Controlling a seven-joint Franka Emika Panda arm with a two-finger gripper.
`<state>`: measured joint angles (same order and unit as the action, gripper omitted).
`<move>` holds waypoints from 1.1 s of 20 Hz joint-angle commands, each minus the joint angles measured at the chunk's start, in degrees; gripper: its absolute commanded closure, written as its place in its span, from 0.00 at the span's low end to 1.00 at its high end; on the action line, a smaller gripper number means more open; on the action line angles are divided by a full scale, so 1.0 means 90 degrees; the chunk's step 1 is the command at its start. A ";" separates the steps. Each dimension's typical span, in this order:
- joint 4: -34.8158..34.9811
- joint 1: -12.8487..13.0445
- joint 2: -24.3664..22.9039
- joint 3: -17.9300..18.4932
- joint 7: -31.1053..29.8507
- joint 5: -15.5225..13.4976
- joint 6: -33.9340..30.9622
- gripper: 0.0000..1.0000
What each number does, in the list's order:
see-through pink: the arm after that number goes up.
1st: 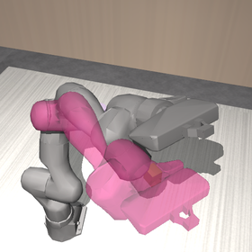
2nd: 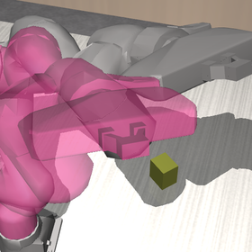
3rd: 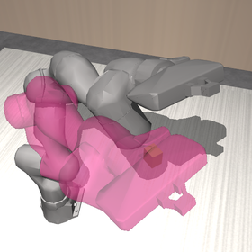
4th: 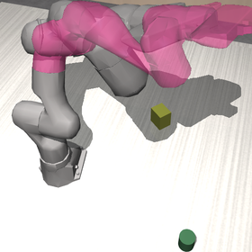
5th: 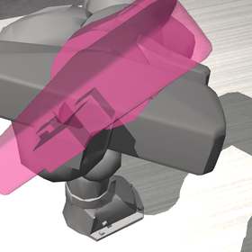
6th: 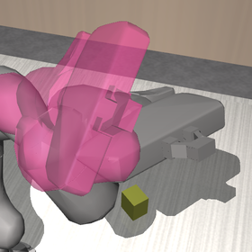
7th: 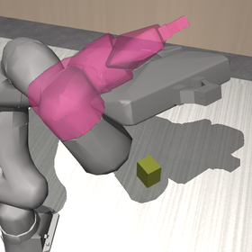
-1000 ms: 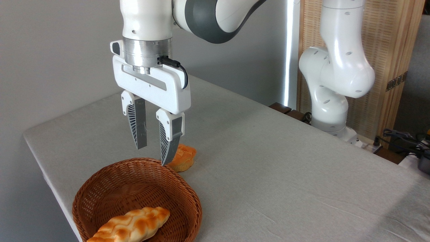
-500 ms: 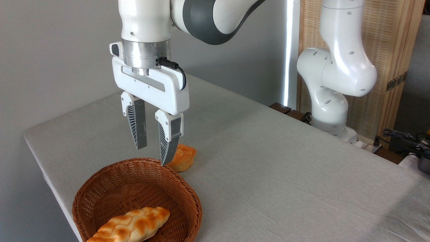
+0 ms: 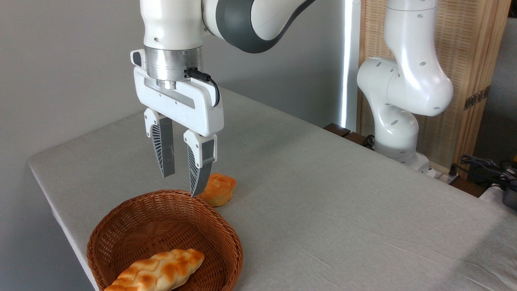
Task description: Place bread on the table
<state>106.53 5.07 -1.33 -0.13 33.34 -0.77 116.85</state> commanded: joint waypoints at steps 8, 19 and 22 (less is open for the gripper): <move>-0.0098 -0.0036 0.0030 -0.0025 -0.0111 -0.0051 -0.0102 0.00; -0.0098 -0.0036 0.0021 -0.0015 -0.0121 -0.0041 -0.0014 0.00; -0.0098 -0.0036 0.0030 -0.0015 -0.0091 -0.0041 -0.0014 0.00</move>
<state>106.49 4.98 -1.33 -0.13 33.34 -0.77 116.87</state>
